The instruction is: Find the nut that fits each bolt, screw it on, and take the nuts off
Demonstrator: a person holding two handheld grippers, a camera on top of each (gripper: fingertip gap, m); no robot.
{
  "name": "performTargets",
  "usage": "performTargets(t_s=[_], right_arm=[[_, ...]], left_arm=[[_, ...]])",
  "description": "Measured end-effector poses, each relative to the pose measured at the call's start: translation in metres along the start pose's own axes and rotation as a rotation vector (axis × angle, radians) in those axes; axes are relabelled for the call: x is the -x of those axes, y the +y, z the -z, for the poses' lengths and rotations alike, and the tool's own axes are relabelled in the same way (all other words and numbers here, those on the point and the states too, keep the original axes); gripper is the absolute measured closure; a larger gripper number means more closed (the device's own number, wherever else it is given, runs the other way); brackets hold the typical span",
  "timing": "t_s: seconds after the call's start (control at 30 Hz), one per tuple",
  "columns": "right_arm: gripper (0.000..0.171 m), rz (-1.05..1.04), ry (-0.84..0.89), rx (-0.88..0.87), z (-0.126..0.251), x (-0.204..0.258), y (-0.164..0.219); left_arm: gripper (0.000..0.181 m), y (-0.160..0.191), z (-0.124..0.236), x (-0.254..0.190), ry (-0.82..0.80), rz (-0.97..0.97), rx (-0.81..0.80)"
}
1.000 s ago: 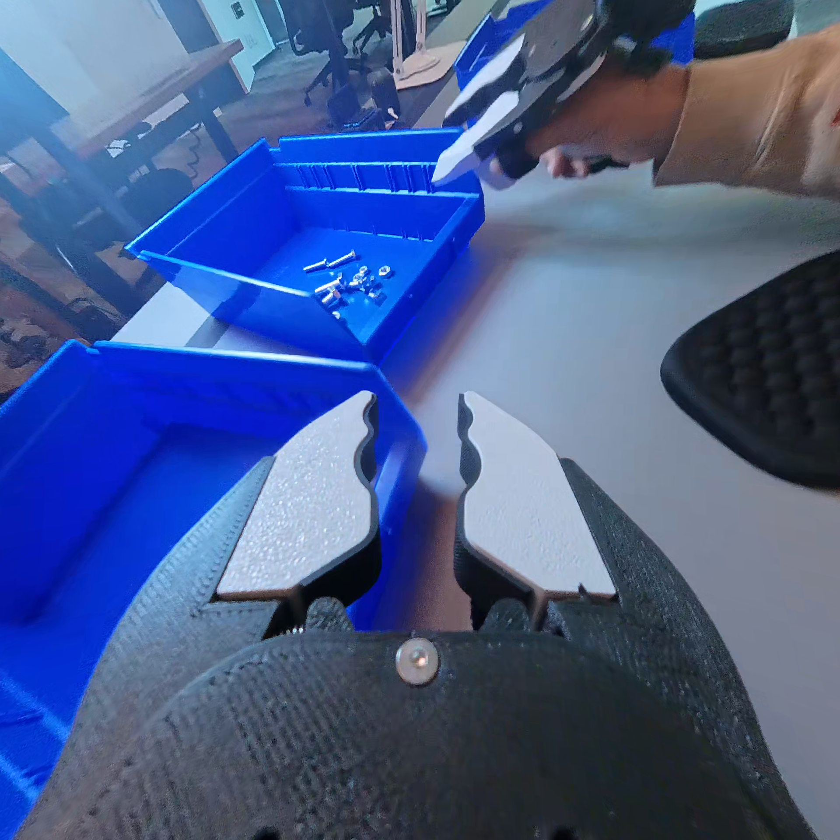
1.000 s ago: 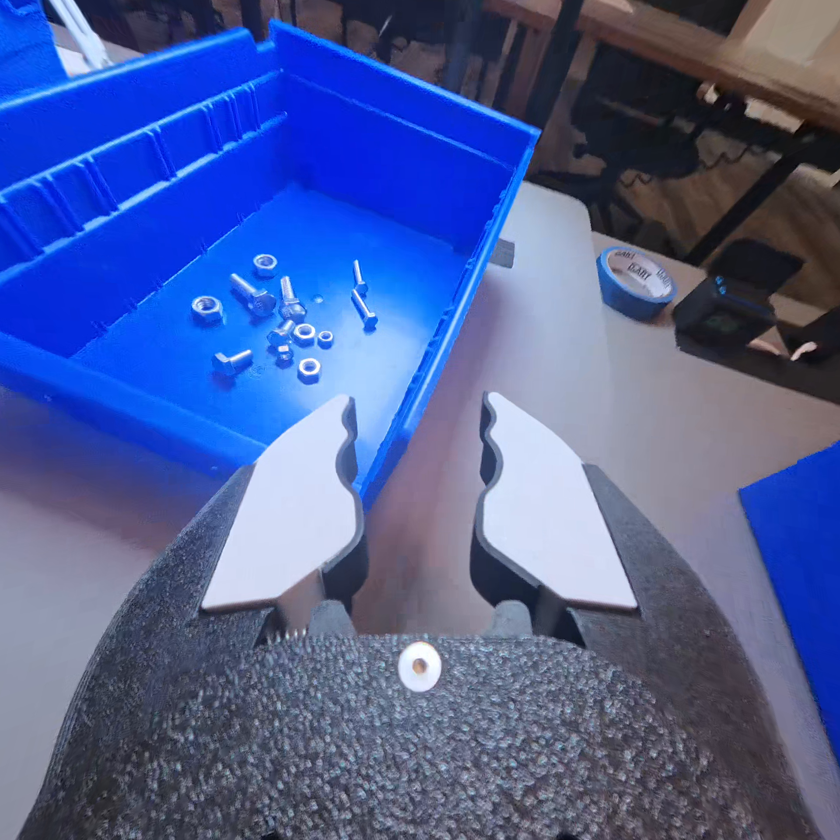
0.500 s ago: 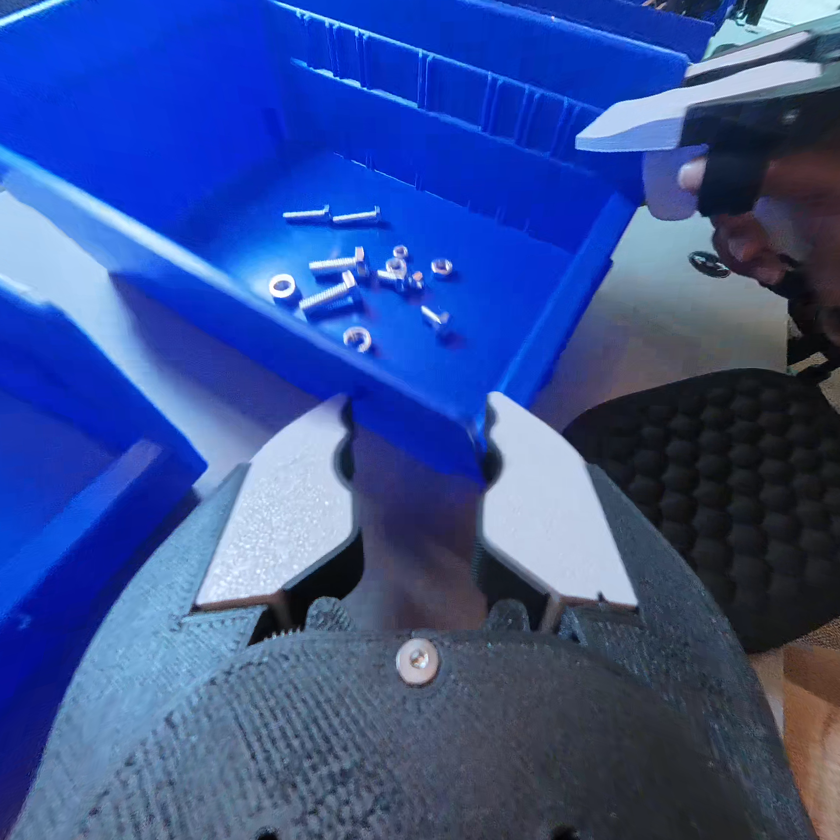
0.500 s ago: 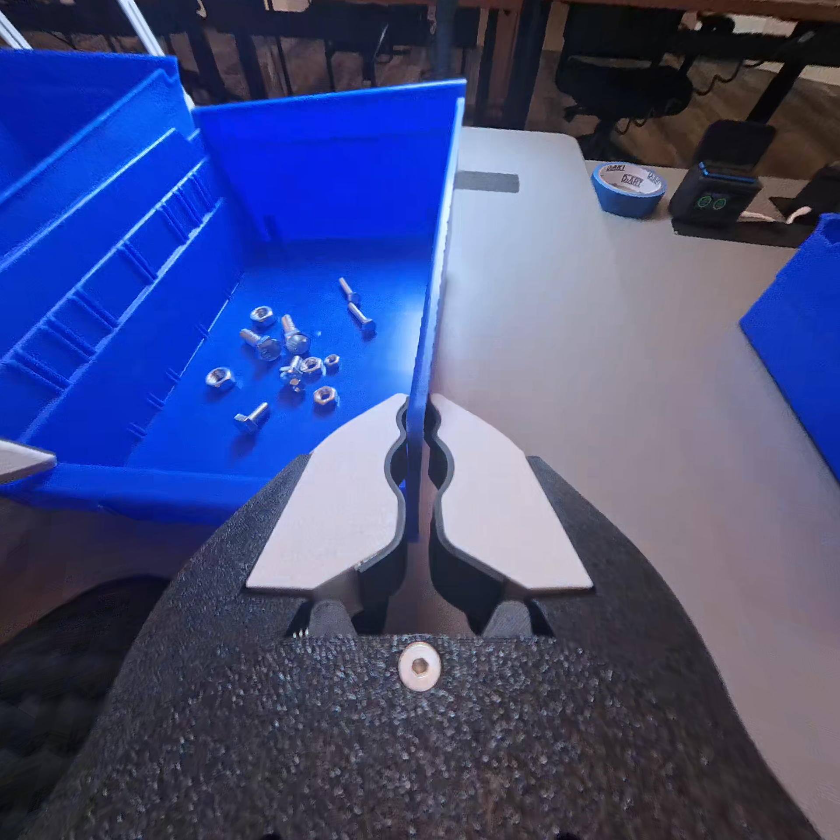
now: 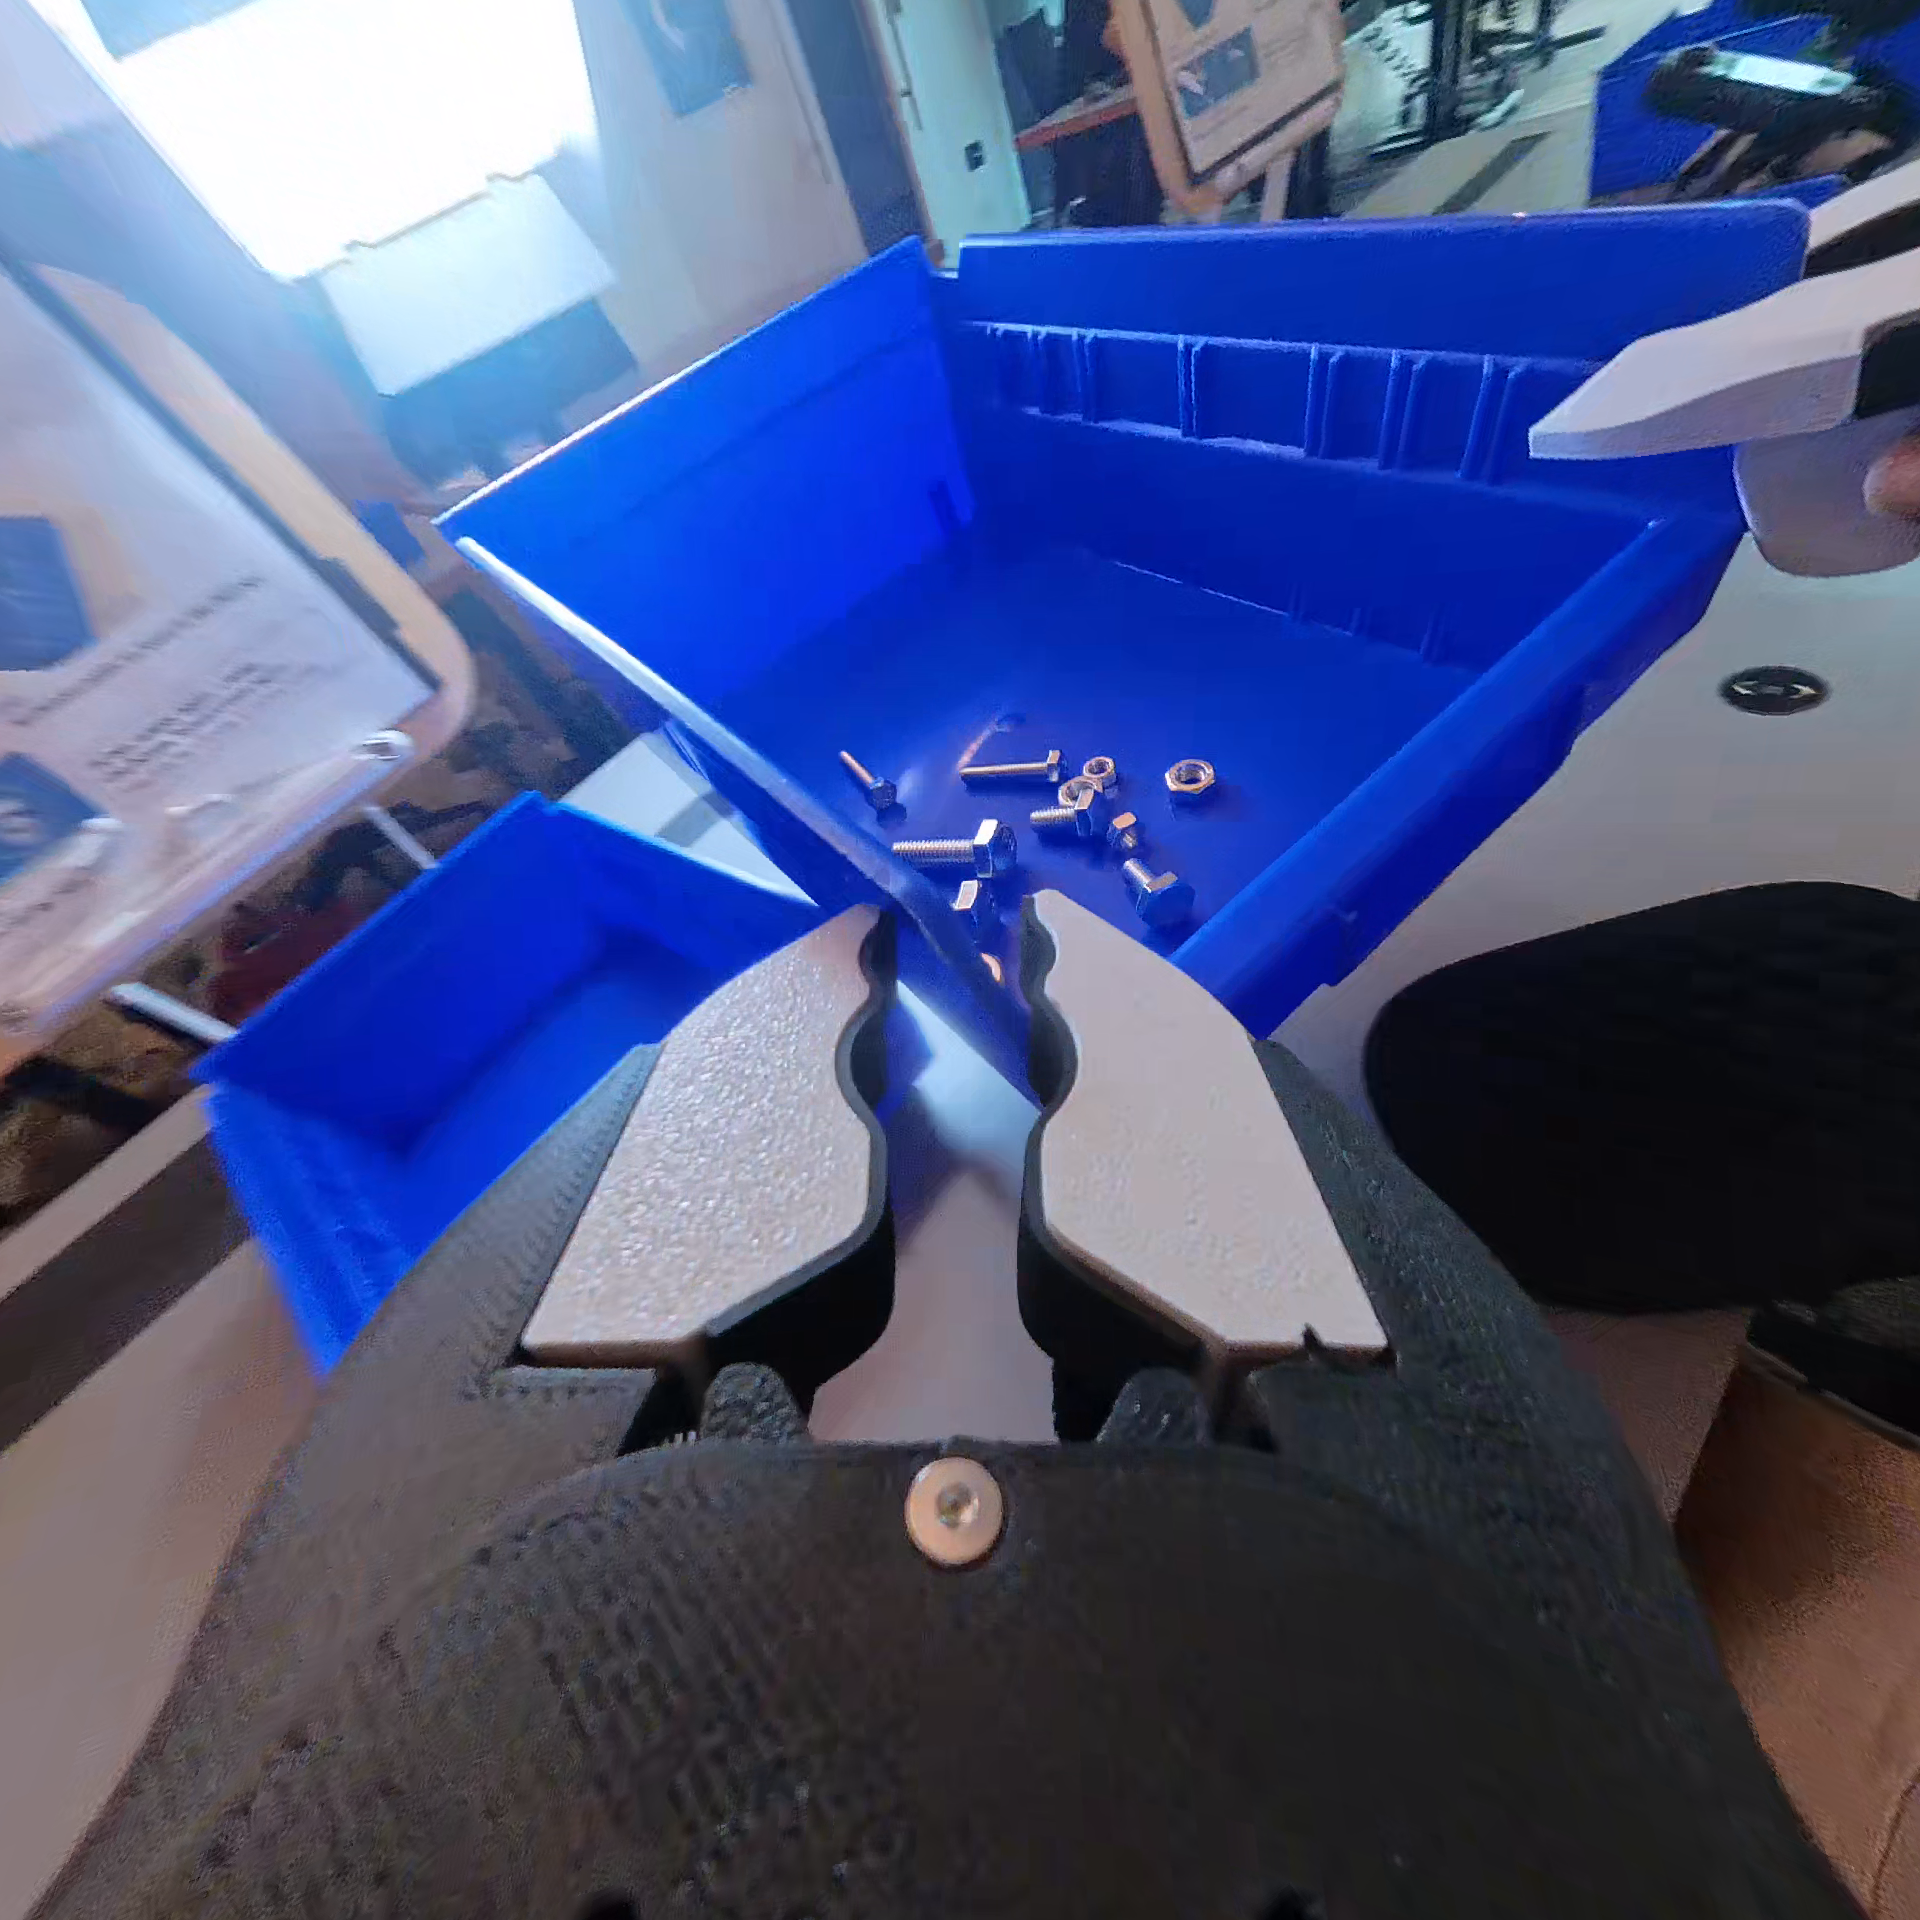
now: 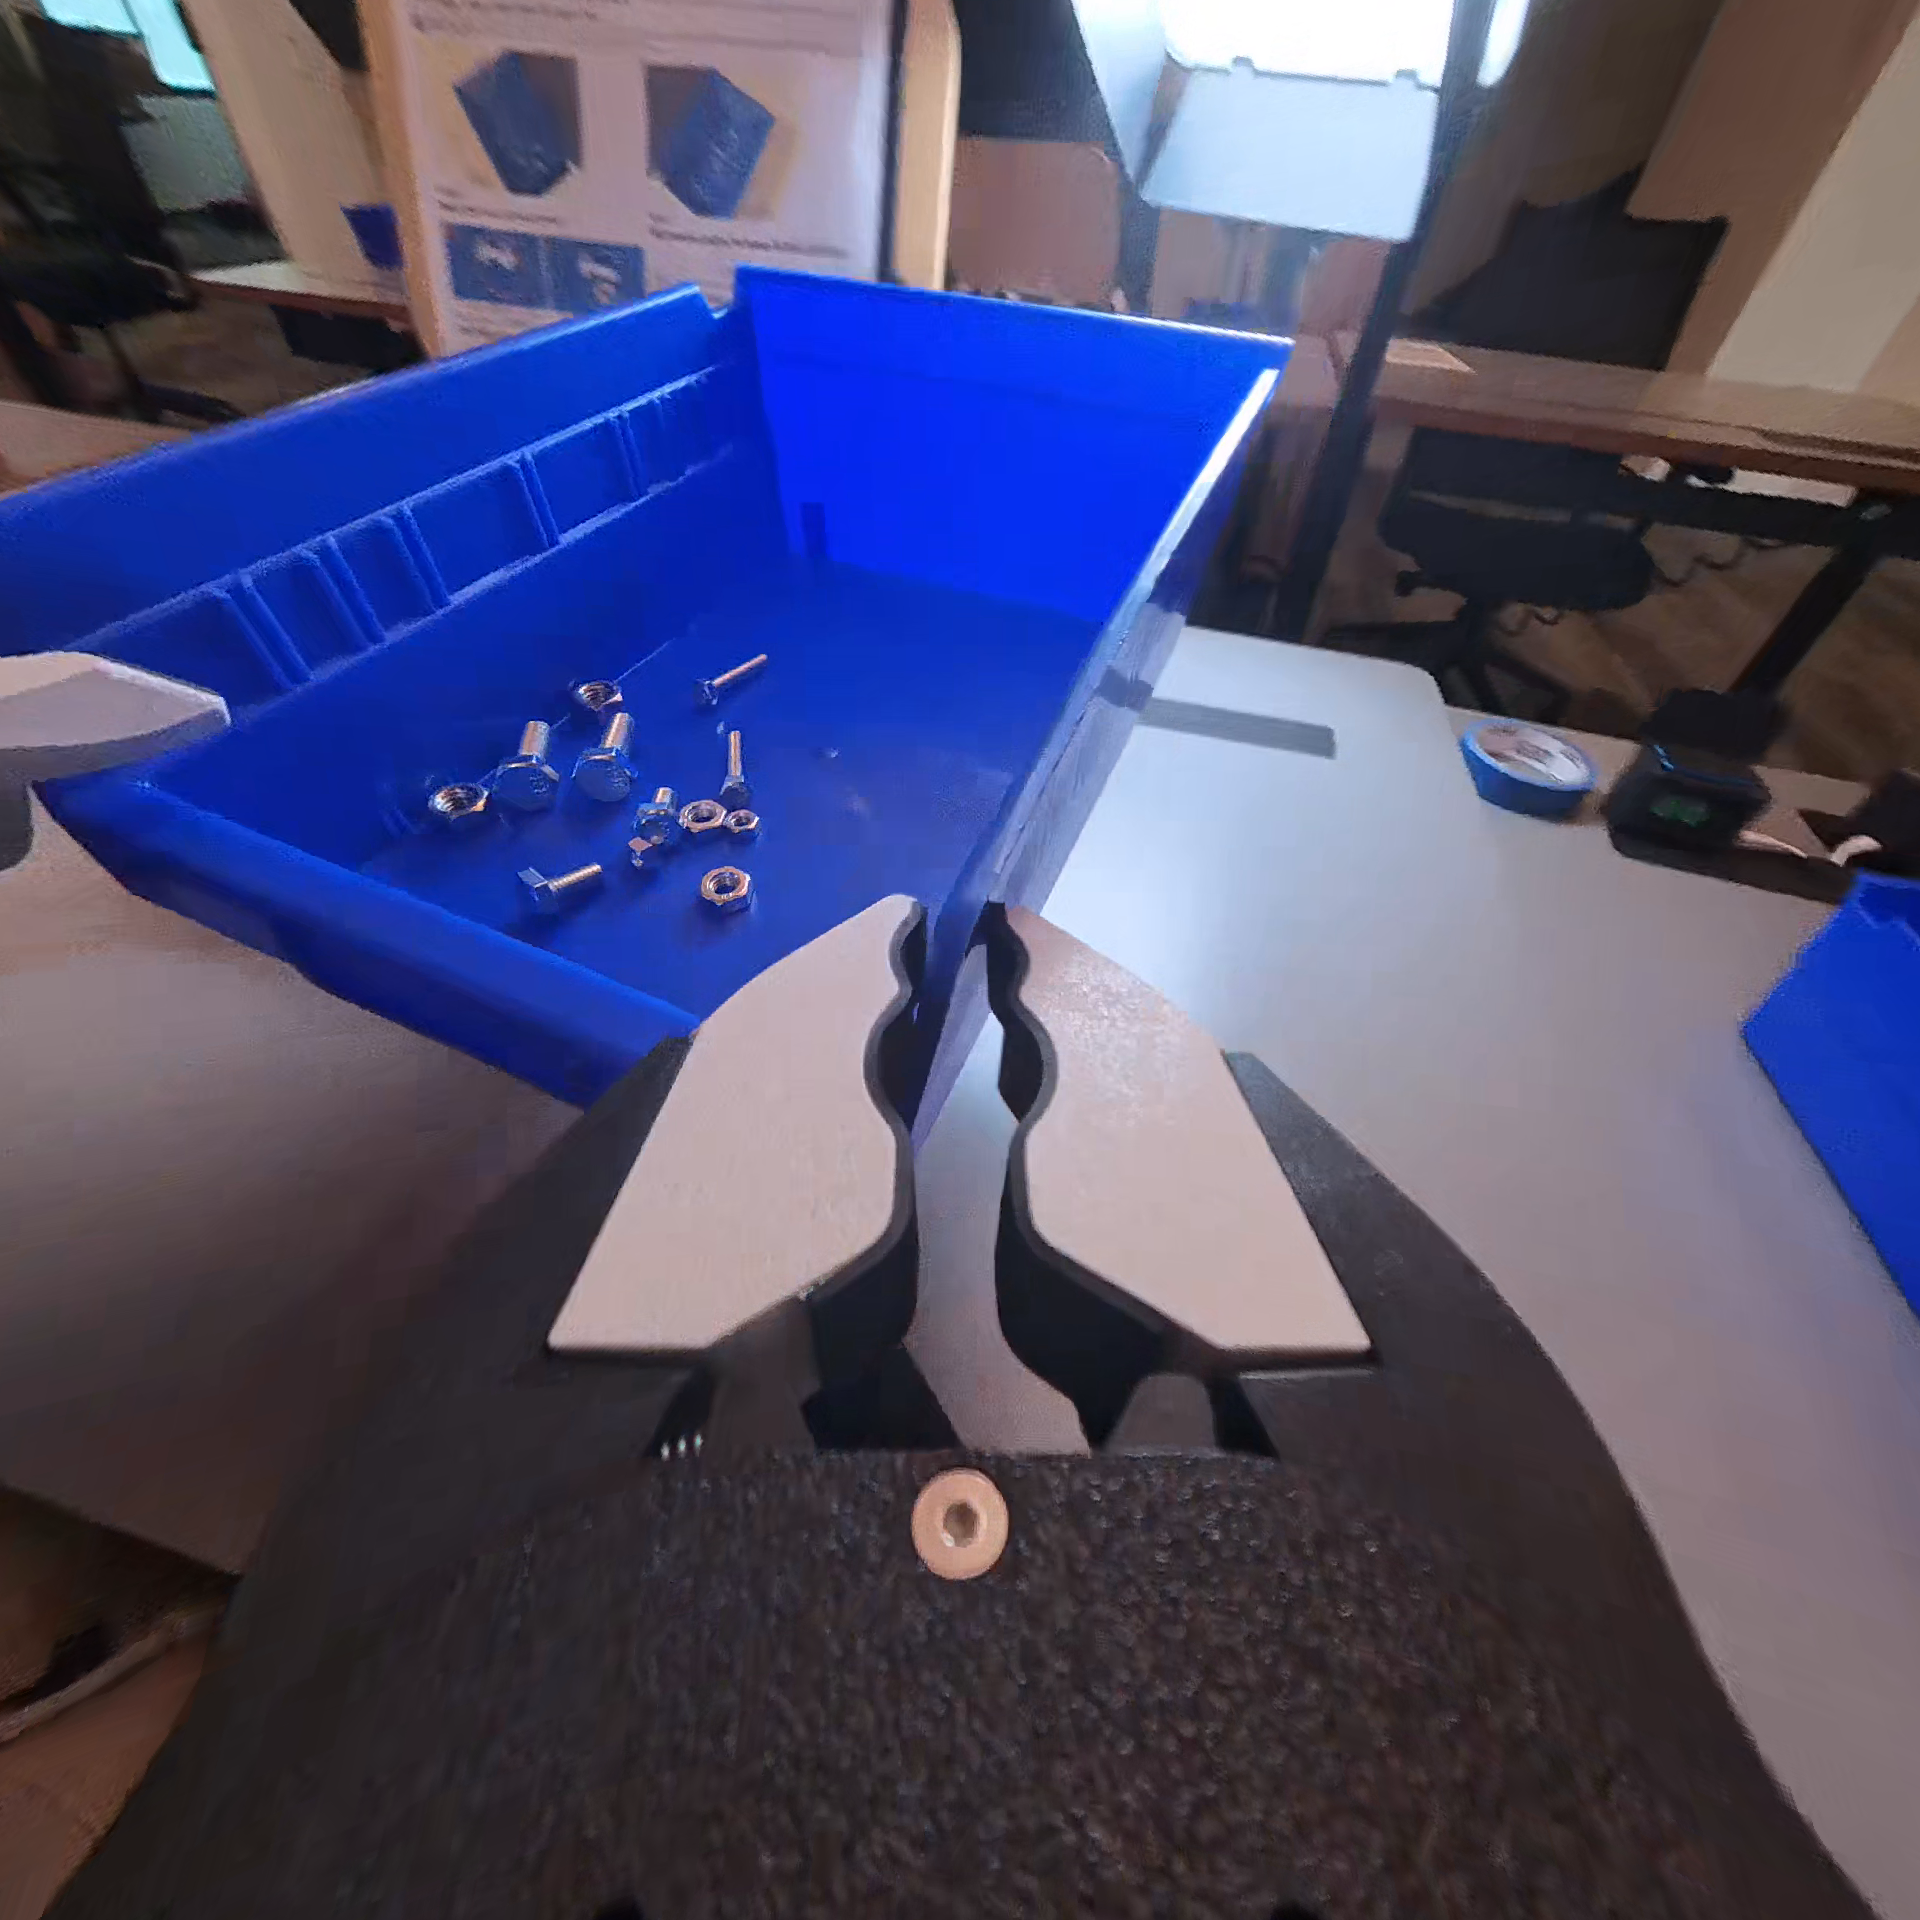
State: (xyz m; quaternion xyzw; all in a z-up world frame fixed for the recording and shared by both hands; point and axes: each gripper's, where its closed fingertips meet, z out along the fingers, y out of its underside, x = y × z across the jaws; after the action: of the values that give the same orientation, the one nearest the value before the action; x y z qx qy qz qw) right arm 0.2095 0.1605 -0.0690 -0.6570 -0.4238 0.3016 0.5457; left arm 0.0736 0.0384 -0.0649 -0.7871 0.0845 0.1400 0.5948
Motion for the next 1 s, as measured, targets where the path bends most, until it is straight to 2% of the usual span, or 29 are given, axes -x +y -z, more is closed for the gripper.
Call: performTargets(t_s=[0.1, 0.23, 0.4, 0.57, 0.7, 0.8, 0.93, 1.0], right_arm=[[0.159, 0.016, -0.124, -0.063, -0.018, 0.047, -0.031], [0.159, 0.056, -0.307, -0.095, -0.054, 0.125, -0.054], [0.158, 0.084, -0.534, -0.068, -0.1, 0.232, -0.052], [0.159, 0.139, -0.688, -0.016, -0.129, 0.323, -0.024], [0.159, 0.157, -0.758, 0.087, -0.159, 0.375, 0.021], [0.16, 0.161, -0.771, 0.109, -0.18, 0.395, 0.041], [0.159, 0.137, -0.771, 0.115, -0.206, 0.411, 0.038], [0.146, 0.142, -0.769, 0.099, -0.218, 0.414, 0.028]], left_arm=[[0.16, -0.009, 0.045, 0.045, -0.121, -0.003, -0.013], [0.162, 0.006, 0.11, 0.103, -0.309, 0.034, -0.008], [0.165, 0.06, 0.185, 0.156, -0.529, 0.119, 0.061], [0.165, 0.138, 0.242, 0.176, -0.657, 0.205, 0.13], [0.165, 0.206, 0.258, 0.185, -0.685, 0.284, 0.229], [0.164, 0.243, 0.259, 0.188, -0.692, 0.332, 0.265], [0.163, 0.258, 0.258, 0.206, -0.746, 0.388, 0.238], [0.157, 0.264, 0.254, 0.219, -0.74, 0.469, 0.23]])
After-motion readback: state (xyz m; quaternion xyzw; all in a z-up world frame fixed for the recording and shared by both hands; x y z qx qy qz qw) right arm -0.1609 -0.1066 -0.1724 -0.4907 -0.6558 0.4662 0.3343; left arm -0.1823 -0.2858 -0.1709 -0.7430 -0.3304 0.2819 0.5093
